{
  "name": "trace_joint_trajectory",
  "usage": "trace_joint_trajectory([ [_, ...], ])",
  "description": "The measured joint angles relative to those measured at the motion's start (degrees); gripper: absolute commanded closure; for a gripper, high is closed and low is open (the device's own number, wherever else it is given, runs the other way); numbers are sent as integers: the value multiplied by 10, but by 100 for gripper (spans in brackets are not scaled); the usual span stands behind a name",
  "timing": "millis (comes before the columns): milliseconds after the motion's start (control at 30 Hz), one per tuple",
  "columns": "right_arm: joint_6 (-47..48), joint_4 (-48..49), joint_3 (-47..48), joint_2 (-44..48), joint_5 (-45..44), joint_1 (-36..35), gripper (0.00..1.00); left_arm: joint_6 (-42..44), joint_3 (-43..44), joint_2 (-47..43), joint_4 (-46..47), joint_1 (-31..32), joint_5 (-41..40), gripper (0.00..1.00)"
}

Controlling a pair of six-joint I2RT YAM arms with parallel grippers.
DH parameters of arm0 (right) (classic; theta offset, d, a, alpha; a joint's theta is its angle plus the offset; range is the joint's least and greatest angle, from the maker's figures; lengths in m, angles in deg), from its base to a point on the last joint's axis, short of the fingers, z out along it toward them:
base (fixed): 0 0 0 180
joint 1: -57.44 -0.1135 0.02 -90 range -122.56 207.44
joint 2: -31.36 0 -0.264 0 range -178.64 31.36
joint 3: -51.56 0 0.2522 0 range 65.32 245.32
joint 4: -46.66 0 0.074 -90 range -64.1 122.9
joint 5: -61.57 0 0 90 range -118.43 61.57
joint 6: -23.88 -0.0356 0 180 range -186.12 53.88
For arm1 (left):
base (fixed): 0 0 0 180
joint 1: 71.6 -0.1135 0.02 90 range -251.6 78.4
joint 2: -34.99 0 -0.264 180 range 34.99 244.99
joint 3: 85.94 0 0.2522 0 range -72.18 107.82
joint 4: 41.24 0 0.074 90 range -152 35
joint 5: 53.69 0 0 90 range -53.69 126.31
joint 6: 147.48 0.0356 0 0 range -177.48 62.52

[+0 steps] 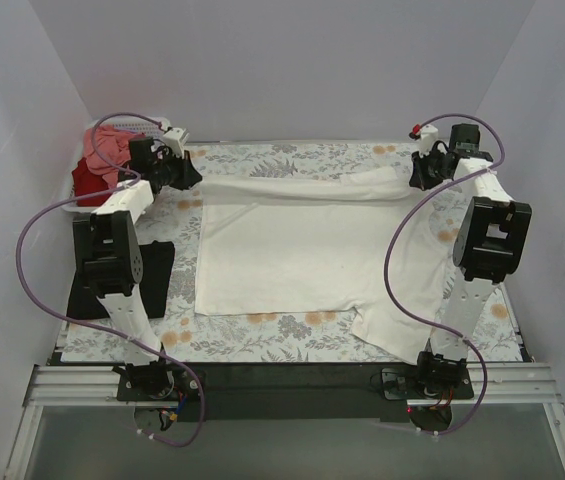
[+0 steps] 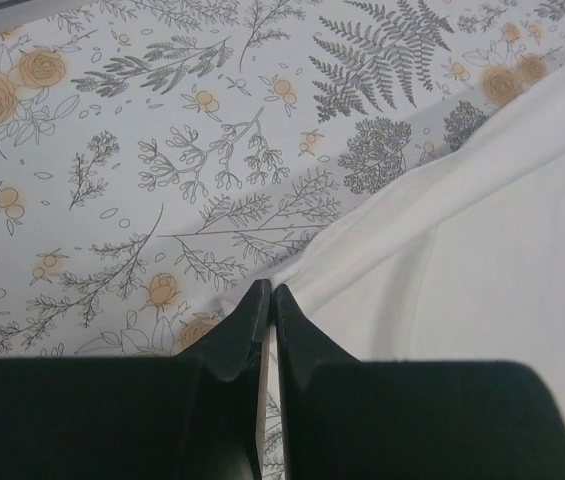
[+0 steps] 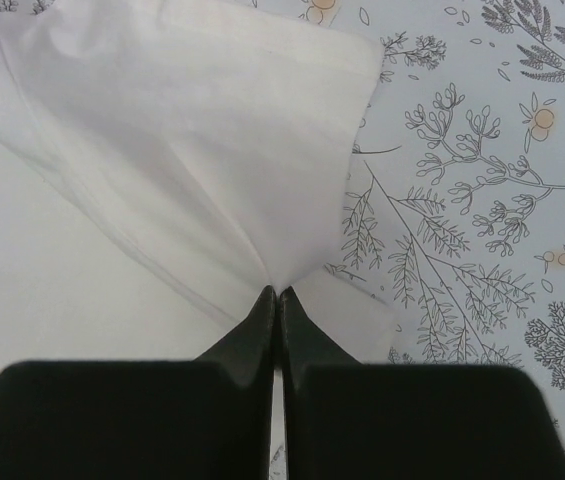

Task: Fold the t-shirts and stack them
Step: Fold the tshirt

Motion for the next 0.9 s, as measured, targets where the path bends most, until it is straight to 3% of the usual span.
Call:
trace_joint_trajectory([
  [467, 33, -1, -41, 18, -2, 9, 99, 48, -117, -39, -29, -2, 12, 100],
  [900, 53, -6, -62, 19, 2, 10, 99, 63, -110, -45, -53, -2, 10, 100],
])
